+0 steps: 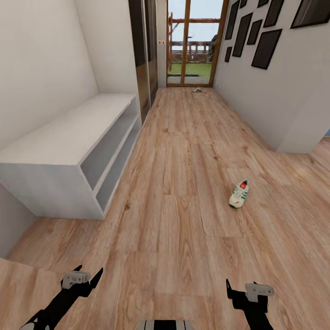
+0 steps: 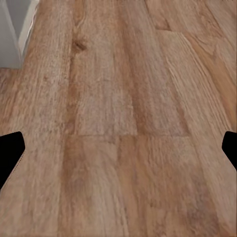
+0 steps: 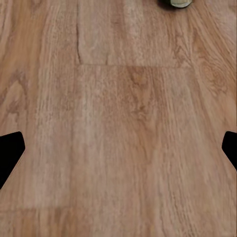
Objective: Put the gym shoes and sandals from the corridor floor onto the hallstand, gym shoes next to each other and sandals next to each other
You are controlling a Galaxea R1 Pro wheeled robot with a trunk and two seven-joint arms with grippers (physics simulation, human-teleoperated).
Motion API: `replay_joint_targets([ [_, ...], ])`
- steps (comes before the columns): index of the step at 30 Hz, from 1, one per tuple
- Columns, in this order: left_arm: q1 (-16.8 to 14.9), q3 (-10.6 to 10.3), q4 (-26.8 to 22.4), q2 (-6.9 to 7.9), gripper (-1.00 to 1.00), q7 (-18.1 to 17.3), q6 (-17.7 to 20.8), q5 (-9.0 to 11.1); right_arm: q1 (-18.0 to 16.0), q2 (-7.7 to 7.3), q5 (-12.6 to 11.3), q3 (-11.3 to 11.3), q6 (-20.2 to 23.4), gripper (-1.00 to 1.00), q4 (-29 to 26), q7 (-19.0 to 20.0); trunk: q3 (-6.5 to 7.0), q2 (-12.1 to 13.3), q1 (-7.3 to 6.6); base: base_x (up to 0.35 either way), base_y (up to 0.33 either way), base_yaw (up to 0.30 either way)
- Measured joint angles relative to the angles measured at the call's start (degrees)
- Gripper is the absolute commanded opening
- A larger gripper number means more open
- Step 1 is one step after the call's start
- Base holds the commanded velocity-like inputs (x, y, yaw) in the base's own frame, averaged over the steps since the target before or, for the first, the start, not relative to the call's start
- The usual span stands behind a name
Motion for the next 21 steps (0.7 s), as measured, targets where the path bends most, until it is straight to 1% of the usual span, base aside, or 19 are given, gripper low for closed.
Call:
replay_joint_targets([
  [10, 0.0, -0.57, 0.0, 0.0, 1.0, 0.07, 0.0, -0.03, 0.0, 0.0, 0.0, 0.03, 0.0, 1.0, 0.01, 0.0, 0.0, 0.0, 0.0, 0.319, -0.016, 0.0],
  [21, 0.0, -0.64, 0.0, 0.0, 1.0, 0.09, -0.01, -0.05, 0.0, 0.0, 0.0, 0.03, 0.0, 1.0, 0.01, 0.0, 0.0, 0.0, 0.0, 0.322, -0.077, 0.0],
])
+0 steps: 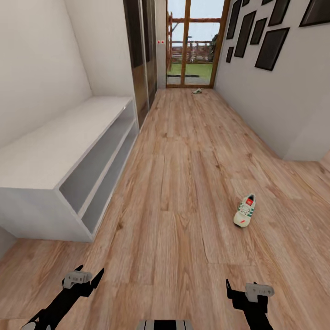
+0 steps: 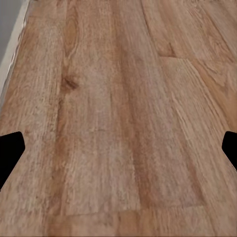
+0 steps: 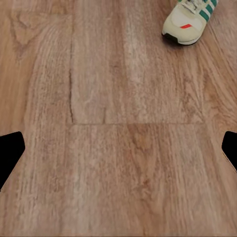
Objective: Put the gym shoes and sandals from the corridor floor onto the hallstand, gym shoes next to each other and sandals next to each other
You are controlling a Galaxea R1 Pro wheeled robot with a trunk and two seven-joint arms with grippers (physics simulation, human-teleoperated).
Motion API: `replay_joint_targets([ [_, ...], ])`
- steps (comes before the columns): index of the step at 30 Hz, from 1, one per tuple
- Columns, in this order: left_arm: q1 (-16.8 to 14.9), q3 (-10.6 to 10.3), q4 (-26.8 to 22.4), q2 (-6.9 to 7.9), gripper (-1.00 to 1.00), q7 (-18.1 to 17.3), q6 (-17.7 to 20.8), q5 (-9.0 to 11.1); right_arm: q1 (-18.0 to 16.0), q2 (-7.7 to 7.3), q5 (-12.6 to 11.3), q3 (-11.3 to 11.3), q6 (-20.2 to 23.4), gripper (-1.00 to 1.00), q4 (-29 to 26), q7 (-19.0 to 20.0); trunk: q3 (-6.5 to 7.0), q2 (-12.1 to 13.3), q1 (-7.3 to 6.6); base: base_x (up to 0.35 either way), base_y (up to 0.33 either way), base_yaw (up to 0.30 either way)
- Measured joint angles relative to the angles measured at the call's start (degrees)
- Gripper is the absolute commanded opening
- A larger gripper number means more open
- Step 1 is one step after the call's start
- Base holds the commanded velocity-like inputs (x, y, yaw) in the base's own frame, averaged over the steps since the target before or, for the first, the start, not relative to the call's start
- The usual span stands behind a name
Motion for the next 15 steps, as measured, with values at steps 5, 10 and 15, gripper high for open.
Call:
replay_joint_targets([
  [5, 0.0, -0.04, 0.1, 0.0, 1.0, 0.0, 0.01, 0.0, 0.0, 0.0, 0.0, 0.0, 0.01, 1.0, -0.01, 0.0, 0.0, 0.0, 0.0, 0.323, -0.096, 0.0],
  [10, 0.0, -0.08, 0.18, 0.02, 1.0, 0.0, -0.01, 0.01, 0.0, 0.0, 0.0, 0.0, 0.0, 1.0, -0.02, 0.0, 0.0, 0.0, 0.0, 0.323, -0.097, 0.0],
  [15, 0.0, -0.08, 0.24, 0.03, 1.0, 0.0, 0.01, 0.01, 0.0, 0.0, 0.0, 0.0, 0.0, 1.0, -0.01, 0.0, 0.0, 0.0, 0.0, 0.323, -0.096, 0.0],
])
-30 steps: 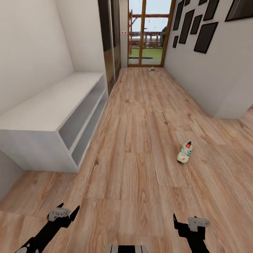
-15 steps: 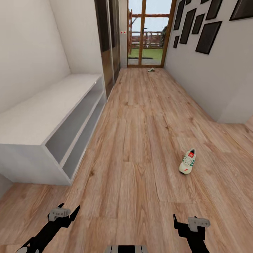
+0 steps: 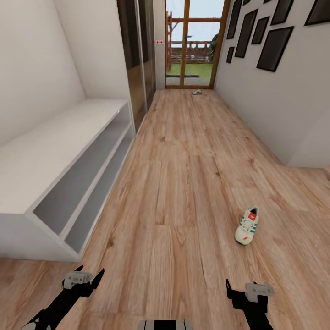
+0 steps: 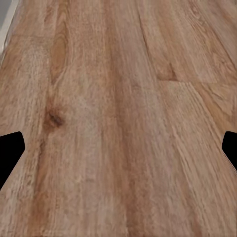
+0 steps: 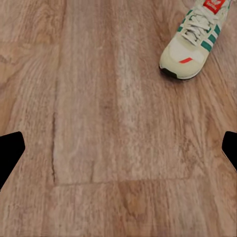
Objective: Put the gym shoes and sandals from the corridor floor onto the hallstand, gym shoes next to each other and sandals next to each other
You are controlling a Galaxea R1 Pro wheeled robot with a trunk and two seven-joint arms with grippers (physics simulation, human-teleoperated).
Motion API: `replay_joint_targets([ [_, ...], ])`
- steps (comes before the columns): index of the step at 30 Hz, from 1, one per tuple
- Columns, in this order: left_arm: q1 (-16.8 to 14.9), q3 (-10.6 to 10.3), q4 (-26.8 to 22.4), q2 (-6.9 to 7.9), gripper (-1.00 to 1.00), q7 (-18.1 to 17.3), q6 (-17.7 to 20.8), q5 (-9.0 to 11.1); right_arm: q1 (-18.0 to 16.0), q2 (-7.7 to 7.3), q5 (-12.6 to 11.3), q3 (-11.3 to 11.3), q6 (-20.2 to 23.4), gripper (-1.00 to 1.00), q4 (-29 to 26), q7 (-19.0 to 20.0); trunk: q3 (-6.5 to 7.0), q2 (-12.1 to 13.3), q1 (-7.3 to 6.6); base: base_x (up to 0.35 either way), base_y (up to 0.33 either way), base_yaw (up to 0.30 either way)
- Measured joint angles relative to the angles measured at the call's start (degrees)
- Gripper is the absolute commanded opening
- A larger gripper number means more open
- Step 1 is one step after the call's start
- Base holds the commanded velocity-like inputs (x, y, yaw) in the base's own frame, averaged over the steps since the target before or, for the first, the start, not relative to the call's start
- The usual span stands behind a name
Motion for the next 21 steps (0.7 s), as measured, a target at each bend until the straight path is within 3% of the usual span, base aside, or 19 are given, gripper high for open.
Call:
replay_joint_targets([
  [21, 0.0, 0.03, 0.11, 0.03, 1.0, -0.02, -0.05, -0.01, 0.0, 0.0, 0.0, 0.0, 0.01, 1.0, 0.01, 0.0, 0.0, 0.0, 0.0, 0.316, -0.078, 0.0],
])
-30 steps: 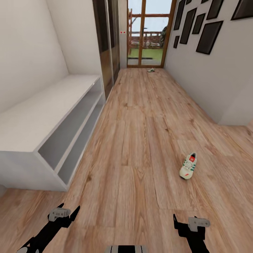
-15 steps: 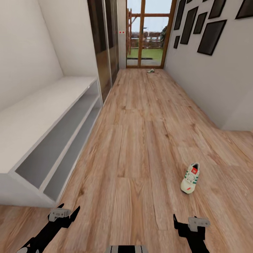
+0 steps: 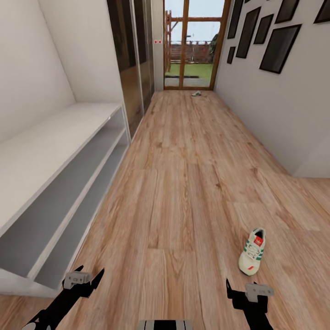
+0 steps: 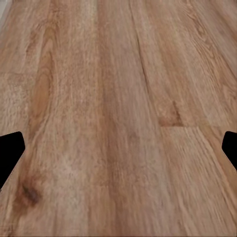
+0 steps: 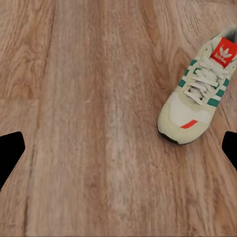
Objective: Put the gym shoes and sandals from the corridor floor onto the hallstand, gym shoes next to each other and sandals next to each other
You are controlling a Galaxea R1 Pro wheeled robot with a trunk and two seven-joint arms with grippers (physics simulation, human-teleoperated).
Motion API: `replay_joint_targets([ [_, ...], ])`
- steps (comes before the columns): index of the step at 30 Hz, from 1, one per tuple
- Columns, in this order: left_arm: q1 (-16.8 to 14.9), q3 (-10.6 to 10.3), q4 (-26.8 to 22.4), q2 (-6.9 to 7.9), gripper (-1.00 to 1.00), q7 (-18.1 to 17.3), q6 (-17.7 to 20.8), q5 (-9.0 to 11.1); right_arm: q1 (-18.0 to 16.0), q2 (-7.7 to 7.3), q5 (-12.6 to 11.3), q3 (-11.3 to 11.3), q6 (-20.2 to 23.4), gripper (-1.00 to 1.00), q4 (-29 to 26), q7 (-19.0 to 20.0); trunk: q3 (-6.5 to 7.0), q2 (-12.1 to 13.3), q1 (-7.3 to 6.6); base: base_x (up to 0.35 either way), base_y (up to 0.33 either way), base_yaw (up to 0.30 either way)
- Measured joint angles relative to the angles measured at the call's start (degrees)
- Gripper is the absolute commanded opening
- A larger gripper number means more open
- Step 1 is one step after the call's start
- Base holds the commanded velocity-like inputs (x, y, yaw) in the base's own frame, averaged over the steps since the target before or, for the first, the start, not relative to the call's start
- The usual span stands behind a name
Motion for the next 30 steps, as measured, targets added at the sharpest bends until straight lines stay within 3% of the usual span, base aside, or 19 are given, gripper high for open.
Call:
replay_joint_targets([
  [30, 0.0, -0.04, 0.01, 0.03, 1.0, 0.0, 0.01, 0.04, 0.0, 0.0, 0.0, 0.0, 0.01, 1.0, 0.0, 0.0, 0.0, 0.0, 0.0, 0.062, -0.005, 0.0],
])
